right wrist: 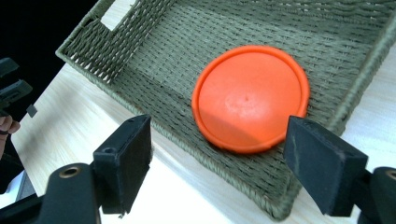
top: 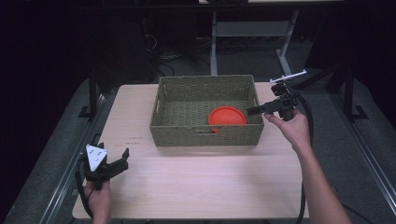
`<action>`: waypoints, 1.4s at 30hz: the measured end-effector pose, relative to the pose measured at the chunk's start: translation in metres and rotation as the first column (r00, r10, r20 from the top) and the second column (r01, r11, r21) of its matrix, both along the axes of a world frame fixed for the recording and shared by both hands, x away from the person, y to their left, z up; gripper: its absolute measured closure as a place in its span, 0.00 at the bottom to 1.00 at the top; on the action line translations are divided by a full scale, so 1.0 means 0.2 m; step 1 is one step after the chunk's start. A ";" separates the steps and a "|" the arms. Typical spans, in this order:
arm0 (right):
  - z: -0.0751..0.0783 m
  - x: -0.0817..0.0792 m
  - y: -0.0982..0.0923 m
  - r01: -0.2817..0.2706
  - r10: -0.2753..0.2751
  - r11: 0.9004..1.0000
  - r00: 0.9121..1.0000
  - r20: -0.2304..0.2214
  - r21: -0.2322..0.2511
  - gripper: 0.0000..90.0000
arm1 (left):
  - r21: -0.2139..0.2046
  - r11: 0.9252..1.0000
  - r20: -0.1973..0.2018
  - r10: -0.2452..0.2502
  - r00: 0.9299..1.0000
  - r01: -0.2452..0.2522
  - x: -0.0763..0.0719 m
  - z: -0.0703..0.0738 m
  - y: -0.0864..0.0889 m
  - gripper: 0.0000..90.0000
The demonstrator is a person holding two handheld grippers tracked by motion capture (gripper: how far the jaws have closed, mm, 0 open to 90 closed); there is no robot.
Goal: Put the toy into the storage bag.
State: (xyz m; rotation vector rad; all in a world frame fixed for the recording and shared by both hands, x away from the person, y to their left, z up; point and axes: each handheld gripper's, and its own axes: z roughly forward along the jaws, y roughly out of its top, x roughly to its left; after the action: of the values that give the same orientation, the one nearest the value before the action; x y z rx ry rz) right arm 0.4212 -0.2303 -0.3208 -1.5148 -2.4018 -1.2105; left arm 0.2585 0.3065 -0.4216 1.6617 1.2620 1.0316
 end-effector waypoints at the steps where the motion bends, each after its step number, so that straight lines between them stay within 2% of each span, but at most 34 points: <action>1: 0.00 0.00 0.00 0.000 0.000 1.000 1.000 -0.002 -0.003 0.26 | 0.001 1.000 -0.003 0.000 1.000 0.000 0.00 0.00 0.00 0.14; 8: 0.00 -0.04 -0.05 0.009 -0.009 1.000 1.000 0.004 0.009 0.26 | 0.002 1.000 -0.002 0.001 1.000 -0.001 0.00 0.00 0.00 0.14; 18: -0.03 -0.10 -0.12 0.021 -0.021 0.999 1.000 0.007 0.030 0.26 | 0.014 1.000 -0.007 -0.002 1.000 0.002 0.00 0.00 0.00 0.14; 42: -0.16 -0.23 -0.23 0.038 -0.037 0.998 0.999 -0.005 0.042 0.26 | 0.013 1.000 -0.010 -0.006 1.000 0.006 0.00 0.00 -0.01 0.14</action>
State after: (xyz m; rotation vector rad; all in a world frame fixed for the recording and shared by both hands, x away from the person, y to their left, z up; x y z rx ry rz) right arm 0.3757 -0.2769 -0.3523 -1.5555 -2.3402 -1.2558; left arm 0.2586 0.3041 -0.4222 1.6820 1.2584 1.0309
